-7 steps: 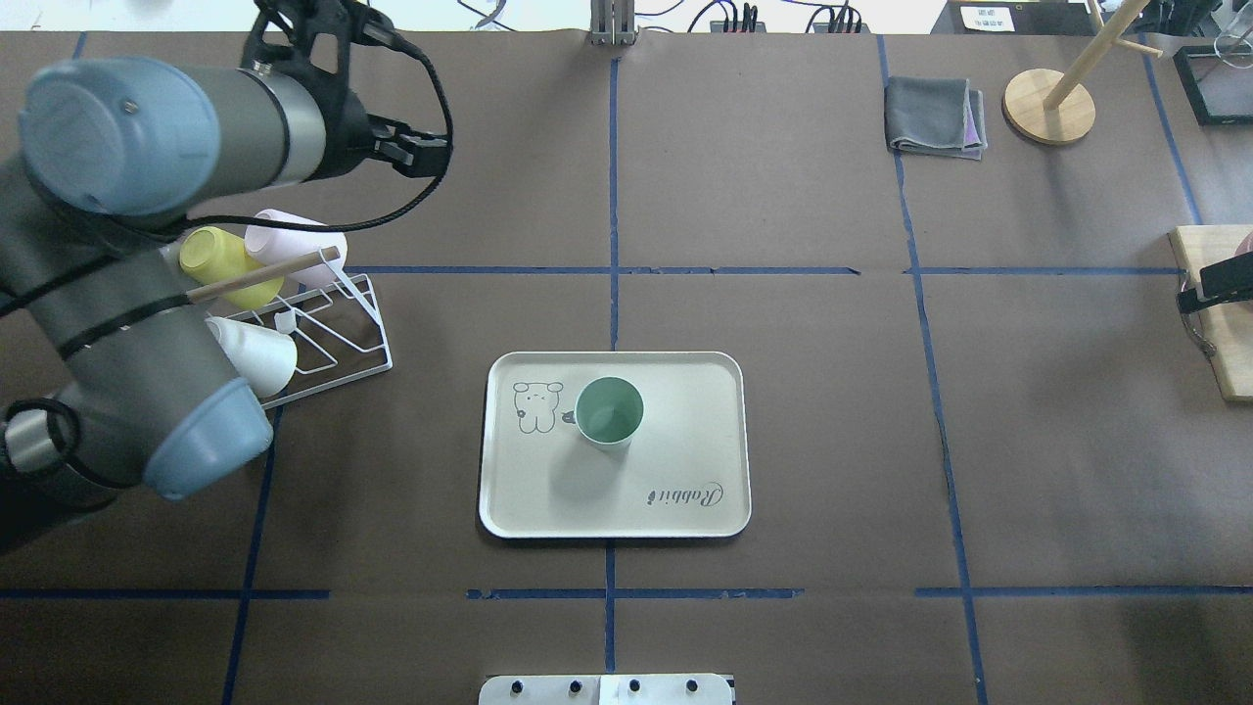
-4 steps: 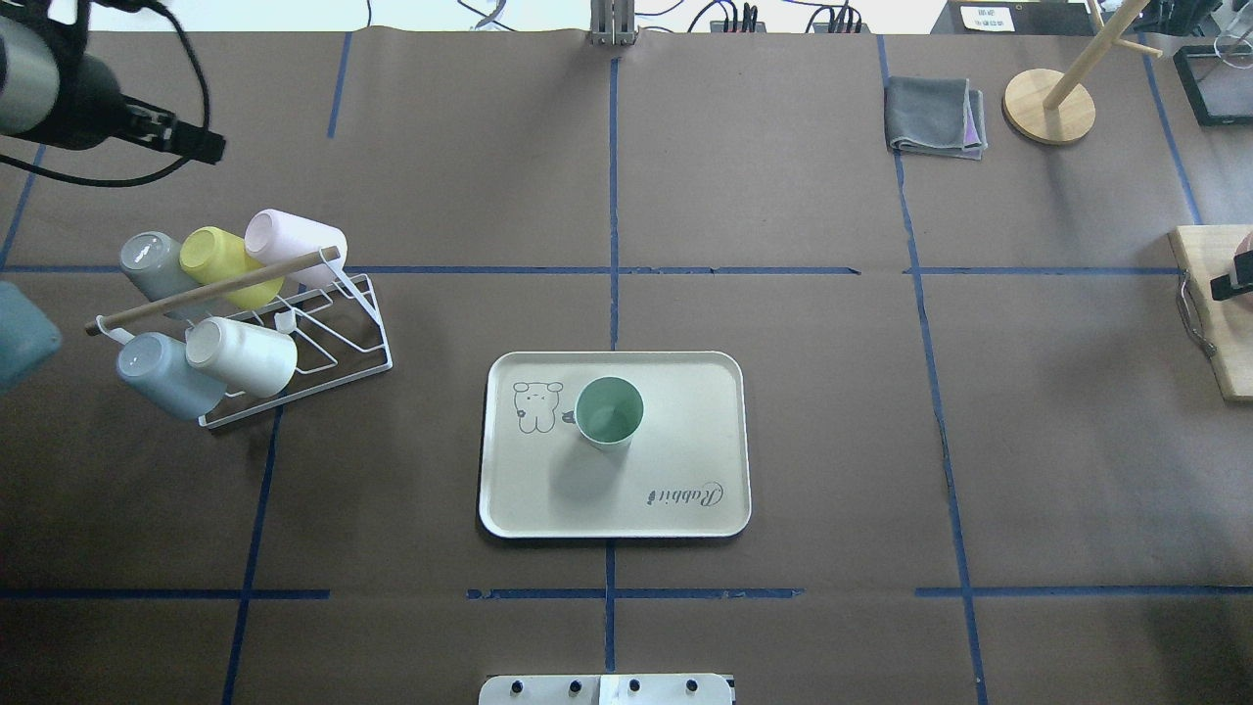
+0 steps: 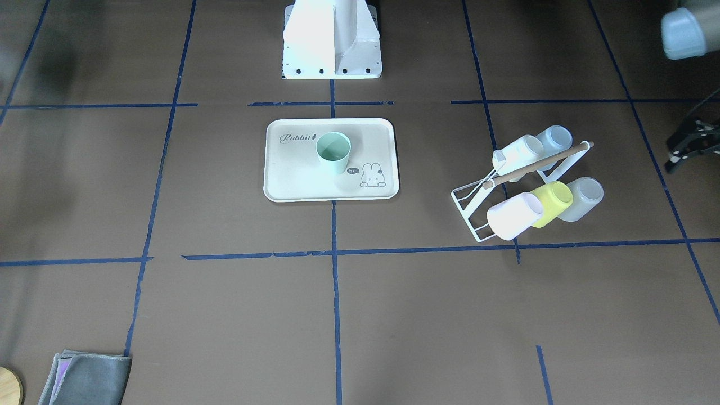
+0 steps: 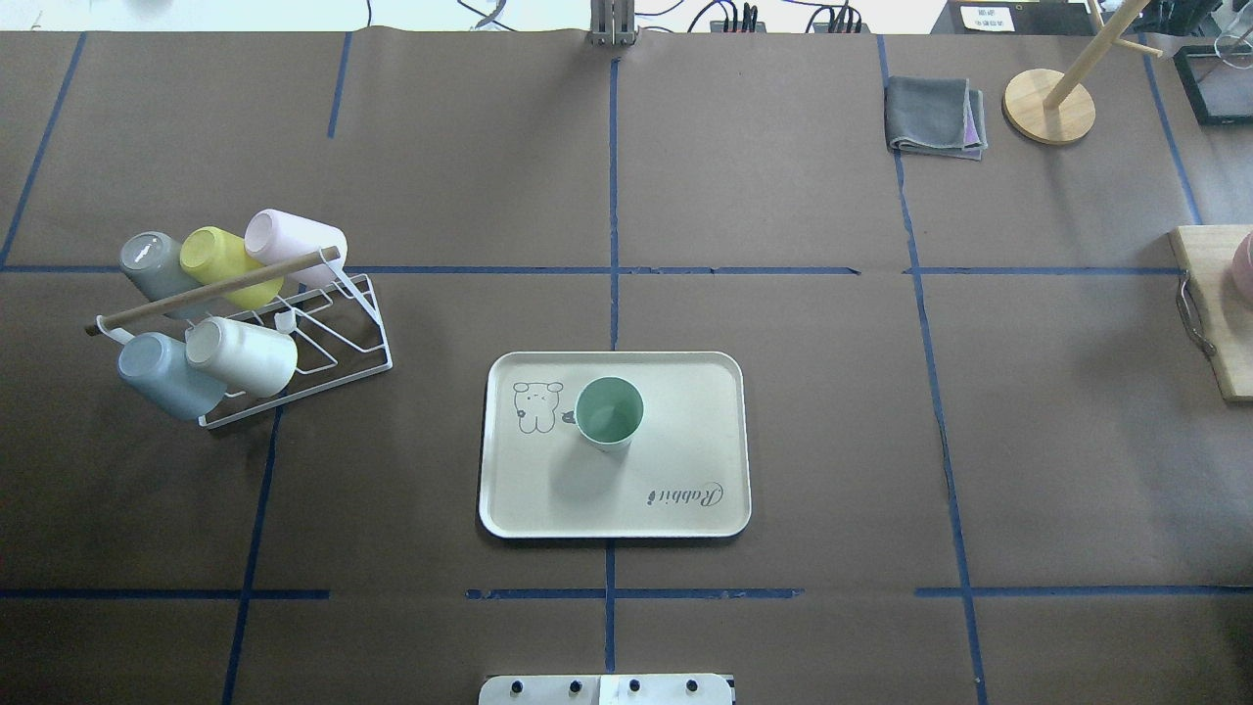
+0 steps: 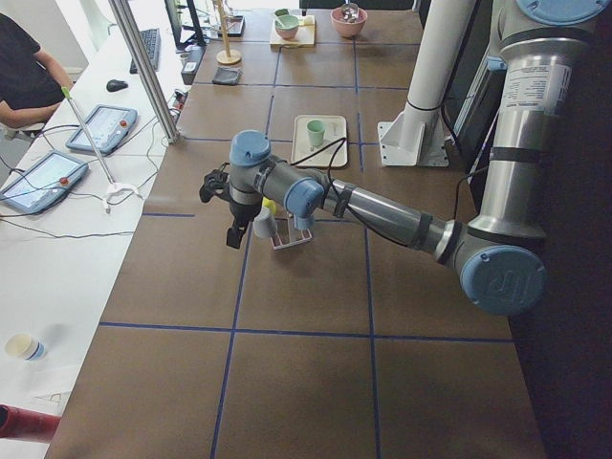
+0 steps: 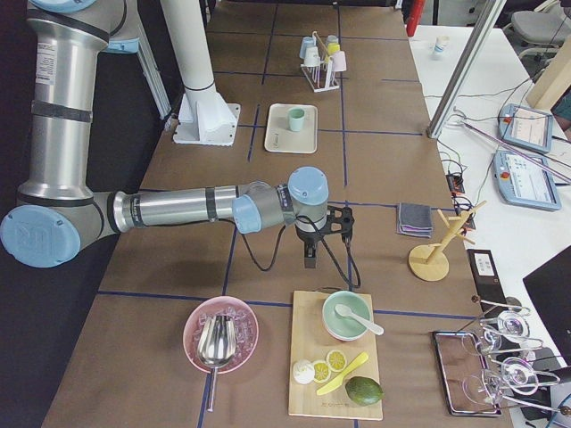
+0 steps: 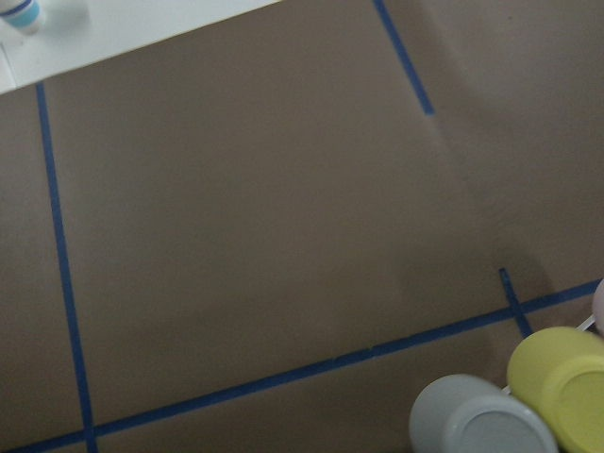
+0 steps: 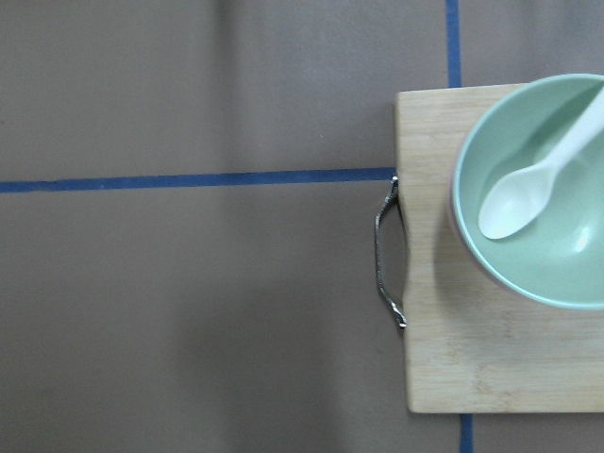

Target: Pick up and place green cup on tray

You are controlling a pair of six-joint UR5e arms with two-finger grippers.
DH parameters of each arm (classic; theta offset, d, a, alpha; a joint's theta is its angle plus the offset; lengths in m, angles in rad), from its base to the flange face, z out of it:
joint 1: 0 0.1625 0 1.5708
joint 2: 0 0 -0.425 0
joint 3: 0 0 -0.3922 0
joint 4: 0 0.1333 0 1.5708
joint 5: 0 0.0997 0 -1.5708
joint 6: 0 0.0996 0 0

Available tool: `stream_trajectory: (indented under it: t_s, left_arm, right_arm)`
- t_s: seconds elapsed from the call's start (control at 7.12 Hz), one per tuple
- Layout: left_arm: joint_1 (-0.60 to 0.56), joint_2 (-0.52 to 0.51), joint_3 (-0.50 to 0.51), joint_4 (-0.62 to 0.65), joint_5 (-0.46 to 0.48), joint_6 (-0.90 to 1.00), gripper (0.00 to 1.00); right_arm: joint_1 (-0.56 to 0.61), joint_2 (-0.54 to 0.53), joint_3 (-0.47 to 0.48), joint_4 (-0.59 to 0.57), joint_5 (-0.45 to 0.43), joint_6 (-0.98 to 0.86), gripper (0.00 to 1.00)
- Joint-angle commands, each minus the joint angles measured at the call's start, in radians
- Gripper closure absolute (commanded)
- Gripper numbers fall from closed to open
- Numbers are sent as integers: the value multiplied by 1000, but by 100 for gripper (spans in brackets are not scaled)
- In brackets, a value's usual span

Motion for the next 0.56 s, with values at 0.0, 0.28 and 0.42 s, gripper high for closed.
stream_trajectory:
  t_s: [0.0,0.28,0.42]
  left_arm:
    - [-126,51,130,19,-91,124,0]
    - [-175,160,119,5,-97,141,0]
    - [-202,220,97,-33,-50,131,0]
  right_arm:
    - [62,0,-8,-144,-1,-202,1]
    - [66,0,-8,-158,-1,-217,1]
    - [66,-2,-5,-158,1,-219,1]
